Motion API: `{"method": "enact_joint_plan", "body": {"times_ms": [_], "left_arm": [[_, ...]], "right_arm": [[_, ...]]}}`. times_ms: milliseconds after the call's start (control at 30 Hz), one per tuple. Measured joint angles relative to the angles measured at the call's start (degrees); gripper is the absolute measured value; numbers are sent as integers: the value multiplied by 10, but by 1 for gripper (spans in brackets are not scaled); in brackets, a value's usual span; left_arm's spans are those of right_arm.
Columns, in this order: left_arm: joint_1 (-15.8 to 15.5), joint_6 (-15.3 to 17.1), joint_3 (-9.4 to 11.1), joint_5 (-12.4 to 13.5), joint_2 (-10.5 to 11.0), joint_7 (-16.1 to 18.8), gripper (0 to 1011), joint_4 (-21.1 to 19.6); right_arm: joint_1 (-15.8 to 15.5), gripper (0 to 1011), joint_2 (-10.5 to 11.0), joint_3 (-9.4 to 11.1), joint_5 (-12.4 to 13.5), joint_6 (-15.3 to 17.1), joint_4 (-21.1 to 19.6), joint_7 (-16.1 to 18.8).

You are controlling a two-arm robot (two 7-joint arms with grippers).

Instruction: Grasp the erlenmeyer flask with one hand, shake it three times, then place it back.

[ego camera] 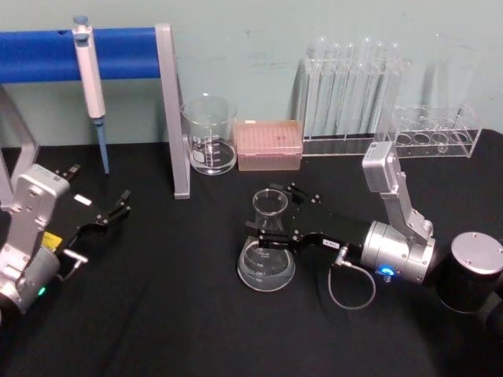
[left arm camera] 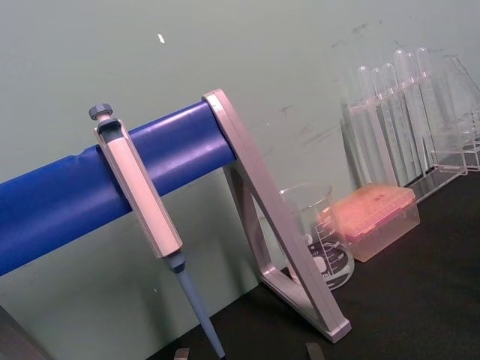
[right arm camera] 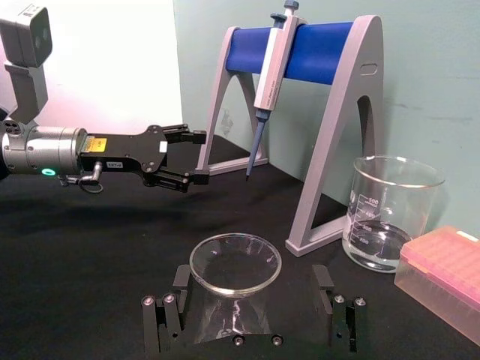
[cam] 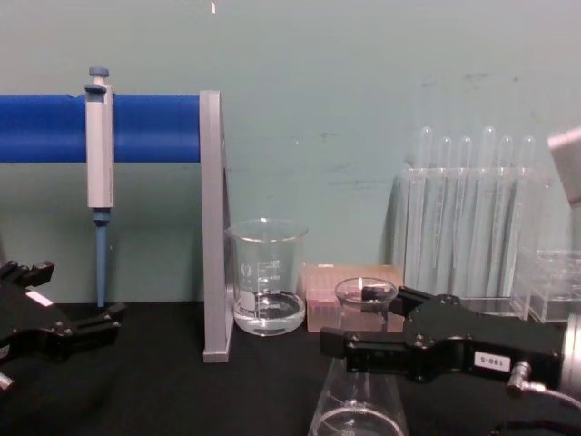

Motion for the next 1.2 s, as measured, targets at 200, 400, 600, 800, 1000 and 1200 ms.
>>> {"method": "enact_joint_plan", "body": {"times_ms": [200, 400, 600, 800, 1000, 1200], "left_arm": [[0, 0, 0, 0, 0, 0, 1001, 0], [0, 0, 0, 0, 0, 0, 1001, 0], [0, 0, 0, 0, 0, 0, 1001, 0], [0, 0, 0, 0, 0, 0, 1001, 0], [0, 0, 0, 0, 0, 0, 1001, 0], [0, 0, 0, 0, 0, 0, 1001, 0]], "right_arm": [[0, 1000, 0, 0, 0, 0, 0, 0], [0, 997, 0, 0, 1, -1, 0, 1], [0, 866, 0, 0, 1, -1, 0, 1], [0, 689, 0, 0, 1, -1, 0, 1], [0, 508, 0, 0, 1, -1, 0, 1], [0, 457, 0, 0, 1, -1, 0, 1]]}}
